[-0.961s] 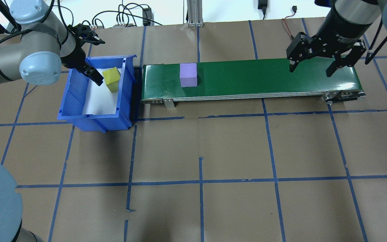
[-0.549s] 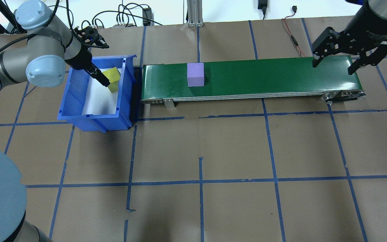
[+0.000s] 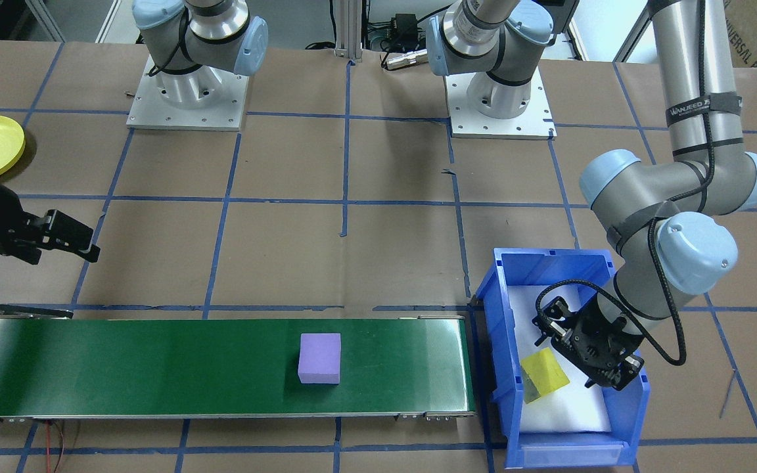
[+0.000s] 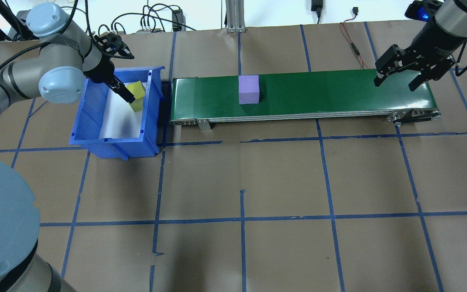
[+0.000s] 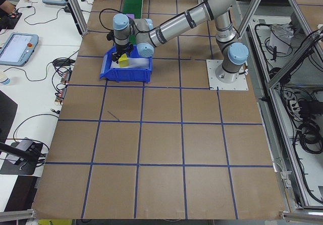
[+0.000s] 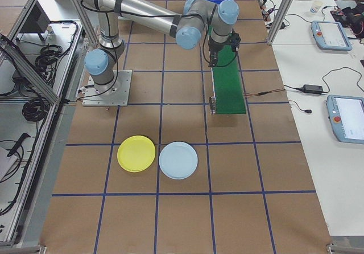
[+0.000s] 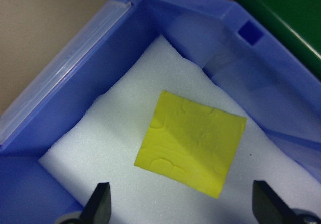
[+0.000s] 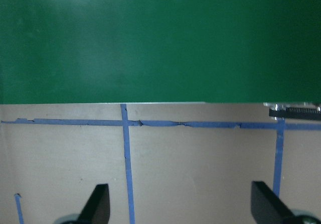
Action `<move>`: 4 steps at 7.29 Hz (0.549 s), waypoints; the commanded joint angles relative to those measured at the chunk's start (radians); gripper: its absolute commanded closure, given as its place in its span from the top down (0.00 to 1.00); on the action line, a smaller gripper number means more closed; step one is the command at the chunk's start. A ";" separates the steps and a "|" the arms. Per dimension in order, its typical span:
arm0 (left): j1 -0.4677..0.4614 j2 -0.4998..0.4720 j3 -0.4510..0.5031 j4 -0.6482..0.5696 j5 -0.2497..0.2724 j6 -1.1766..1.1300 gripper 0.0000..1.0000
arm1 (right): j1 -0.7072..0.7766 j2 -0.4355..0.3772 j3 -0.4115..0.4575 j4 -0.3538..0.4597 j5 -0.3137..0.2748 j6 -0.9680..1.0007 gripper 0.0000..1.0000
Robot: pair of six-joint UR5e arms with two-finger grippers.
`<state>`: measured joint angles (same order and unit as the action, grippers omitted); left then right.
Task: Move block left to right into plate
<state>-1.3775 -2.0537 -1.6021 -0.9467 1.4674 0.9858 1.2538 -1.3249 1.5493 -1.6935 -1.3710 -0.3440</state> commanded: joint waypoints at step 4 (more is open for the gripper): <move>0.000 -0.049 -0.007 0.058 0.005 -0.001 1.00 | -0.001 0.096 0.008 -0.178 0.183 -0.112 1.00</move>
<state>-1.3775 -2.0884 -1.6019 -0.9199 1.4698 0.9849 1.2533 -1.2508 1.5543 -1.8491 -1.2410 -0.4499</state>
